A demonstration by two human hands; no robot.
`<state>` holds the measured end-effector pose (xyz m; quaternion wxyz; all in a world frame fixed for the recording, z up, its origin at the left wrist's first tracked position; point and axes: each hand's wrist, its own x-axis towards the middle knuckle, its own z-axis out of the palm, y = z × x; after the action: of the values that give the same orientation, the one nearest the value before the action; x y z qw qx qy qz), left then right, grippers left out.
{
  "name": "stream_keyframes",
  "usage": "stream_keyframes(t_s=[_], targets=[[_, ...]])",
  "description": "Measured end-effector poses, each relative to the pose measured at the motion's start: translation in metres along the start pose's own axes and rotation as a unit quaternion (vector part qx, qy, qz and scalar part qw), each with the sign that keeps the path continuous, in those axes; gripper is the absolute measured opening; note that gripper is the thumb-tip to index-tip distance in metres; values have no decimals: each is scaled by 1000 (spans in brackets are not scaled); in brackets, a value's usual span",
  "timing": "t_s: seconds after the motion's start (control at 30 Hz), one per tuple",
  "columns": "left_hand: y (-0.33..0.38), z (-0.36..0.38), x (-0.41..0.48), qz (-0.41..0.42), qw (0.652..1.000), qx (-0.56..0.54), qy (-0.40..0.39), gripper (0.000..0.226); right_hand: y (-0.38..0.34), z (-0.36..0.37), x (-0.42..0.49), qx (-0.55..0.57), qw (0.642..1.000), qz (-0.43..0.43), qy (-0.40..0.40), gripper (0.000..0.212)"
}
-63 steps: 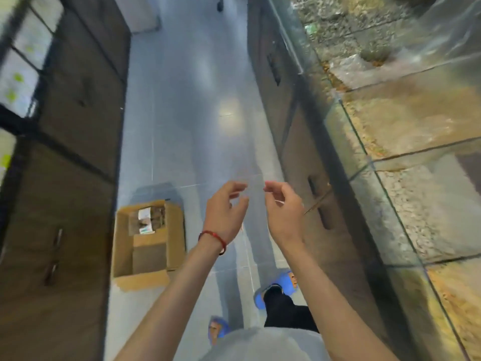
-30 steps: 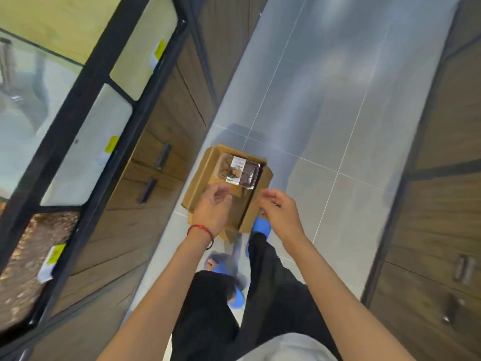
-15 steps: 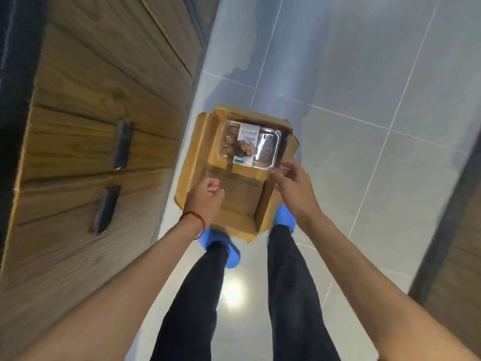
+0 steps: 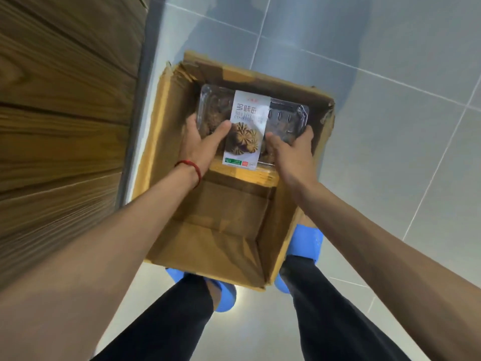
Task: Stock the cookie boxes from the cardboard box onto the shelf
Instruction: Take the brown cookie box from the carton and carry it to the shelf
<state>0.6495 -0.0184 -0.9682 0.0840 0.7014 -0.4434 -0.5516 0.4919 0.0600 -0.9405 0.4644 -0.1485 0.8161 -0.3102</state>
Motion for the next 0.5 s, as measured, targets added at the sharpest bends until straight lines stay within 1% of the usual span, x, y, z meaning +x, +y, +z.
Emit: stream_keyframes(t_s=[0.1,0.2,0.23,0.27,0.33,0.37,0.4,0.47,0.5], targets=[[-3,5,5,14,1000,-8,7,64,1,6,9,-1,1000,20,14,87],[0,-1,-6,16,1000,6,24,61,-4,3,4,-12,999,33,5,98],[3,-5,-14,12,1000,10,26,59,-7,0,-2,-17,999,37,-4,98],[6,-10,-24,9,999,14,28,56,-13,-5,-10,-18,999,35,-11,93],[13,-20,-47,-7,1000,13,23,51,-21,-16,-30,-12,999,24,-18,74],[19,-26,-62,-17,1000,7,18,50,-26,-23,-41,-9,1000,11,-19,65],[25,-32,-77,-24,1000,-2,14,53,-32,-30,-54,-12,1000,-4,-16,60],[40,-44,-110,-39,999,-9,9,66,-45,-45,-83,-9,1000,-28,-3,60],[49,-50,-129,-44,999,-8,7,68,-51,-52,-98,-10,999,-32,4,60]])
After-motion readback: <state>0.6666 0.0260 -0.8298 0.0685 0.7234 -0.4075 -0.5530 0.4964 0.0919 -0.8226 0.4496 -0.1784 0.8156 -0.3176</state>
